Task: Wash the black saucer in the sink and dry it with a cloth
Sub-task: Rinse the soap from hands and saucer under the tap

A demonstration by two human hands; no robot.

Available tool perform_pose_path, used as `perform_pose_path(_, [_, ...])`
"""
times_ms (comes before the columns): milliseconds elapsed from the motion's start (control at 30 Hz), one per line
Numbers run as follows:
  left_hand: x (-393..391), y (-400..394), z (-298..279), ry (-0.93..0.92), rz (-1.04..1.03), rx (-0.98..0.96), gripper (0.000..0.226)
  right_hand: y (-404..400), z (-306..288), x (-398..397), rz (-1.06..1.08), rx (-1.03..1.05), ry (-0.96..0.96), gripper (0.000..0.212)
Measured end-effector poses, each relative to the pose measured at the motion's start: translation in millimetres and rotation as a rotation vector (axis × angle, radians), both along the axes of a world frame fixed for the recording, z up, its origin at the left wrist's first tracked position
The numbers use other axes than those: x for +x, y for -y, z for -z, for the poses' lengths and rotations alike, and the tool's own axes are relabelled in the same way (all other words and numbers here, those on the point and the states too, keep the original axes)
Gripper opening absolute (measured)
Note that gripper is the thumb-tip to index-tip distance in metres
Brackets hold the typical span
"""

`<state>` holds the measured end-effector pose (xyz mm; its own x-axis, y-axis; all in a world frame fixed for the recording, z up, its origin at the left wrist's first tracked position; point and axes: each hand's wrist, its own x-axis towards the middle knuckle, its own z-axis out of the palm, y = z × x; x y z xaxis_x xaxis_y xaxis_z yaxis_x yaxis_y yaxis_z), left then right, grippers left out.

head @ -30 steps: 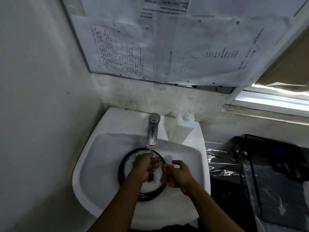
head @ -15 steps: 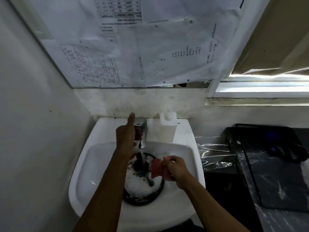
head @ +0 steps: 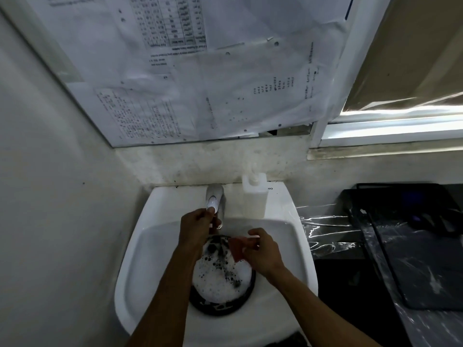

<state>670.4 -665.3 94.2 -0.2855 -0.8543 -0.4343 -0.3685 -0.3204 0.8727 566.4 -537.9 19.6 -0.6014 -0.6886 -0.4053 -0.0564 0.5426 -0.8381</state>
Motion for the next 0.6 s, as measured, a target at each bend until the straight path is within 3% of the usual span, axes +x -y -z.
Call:
perform_pose_path(133, [-2, -17, 21, 0.008, -0.121, -0.283, 0.035, -7, -5, 0, -0.006, -0.057, -0.045, 0.048])
perform_pose_path(200, [1, -39, 31, 0.022, -0.242, -0.312, 0.038, -13, -10, -4, 0.072, -0.088, 0.006, 0.041])
perform_pose_path(267, [4, -59, 42, 0.021, -0.257, -0.213, 0.024, -22, -15, -11, 0.163, -0.103, 0.104, 0.028])
perform_pose_path(367, [-5, -76, 54, 0.077, -0.021, 0.011, 0.003, -36, -17, -25, 0.254, -0.127, 0.25, 0.023])
perform_pose_path(467, [-29, -89, 52, 0.02, 0.16, 0.183, 0.008, -57, -19, -41, 0.334, -0.155, 0.404, 0.025])
perform_pose_path(600, [-73, -104, 42, 0.006, 0.253, 0.135, 0.011, -98, -23, -69, 0.393, -0.167, 0.394, 0.02])
